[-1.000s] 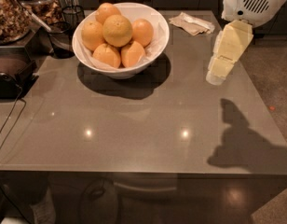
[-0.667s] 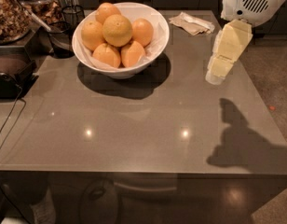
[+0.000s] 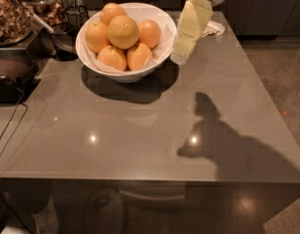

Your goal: Pick orange from white bowl

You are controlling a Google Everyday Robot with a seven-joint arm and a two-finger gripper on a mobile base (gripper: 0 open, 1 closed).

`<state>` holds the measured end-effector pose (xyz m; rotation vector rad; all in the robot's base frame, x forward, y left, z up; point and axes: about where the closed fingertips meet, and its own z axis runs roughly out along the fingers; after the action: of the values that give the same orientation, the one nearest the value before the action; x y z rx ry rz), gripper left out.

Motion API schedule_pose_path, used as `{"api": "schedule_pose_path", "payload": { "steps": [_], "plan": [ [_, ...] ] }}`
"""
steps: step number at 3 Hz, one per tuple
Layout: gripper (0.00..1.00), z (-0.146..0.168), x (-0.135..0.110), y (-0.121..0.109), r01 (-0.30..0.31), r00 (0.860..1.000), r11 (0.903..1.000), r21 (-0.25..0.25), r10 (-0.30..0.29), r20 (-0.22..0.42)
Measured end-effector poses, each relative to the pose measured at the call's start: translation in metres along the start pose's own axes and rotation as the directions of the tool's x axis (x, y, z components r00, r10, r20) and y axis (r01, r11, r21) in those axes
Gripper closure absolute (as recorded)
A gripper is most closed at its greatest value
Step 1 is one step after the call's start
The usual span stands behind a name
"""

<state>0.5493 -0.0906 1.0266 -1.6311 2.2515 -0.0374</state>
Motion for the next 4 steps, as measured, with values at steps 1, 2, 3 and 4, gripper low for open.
{"api": "schedule_pose_path", "payload": {
  "steps": [1, 2, 3, 4],
  "plan": [
    [0.00, 0.007, -0.044, -0.007, 0.056, 0.998, 0.9984, 0.006, -0.056, 0.002],
    [0.00, 0.008, -0.055, -0.011, 0.063, 0.997, 0.9976, 0.029, -0.064, 0.033],
    [0.00, 0.017, -0.074, -0.025, 0.040, 0.995, 0.9991, 0.014, -0.041, 0.093],
    [0.00, 0.037, -0.100, -0.047, 0.015, 0.993, 0.9995, -0.029, -0.012, 0.118]
  ]
}}
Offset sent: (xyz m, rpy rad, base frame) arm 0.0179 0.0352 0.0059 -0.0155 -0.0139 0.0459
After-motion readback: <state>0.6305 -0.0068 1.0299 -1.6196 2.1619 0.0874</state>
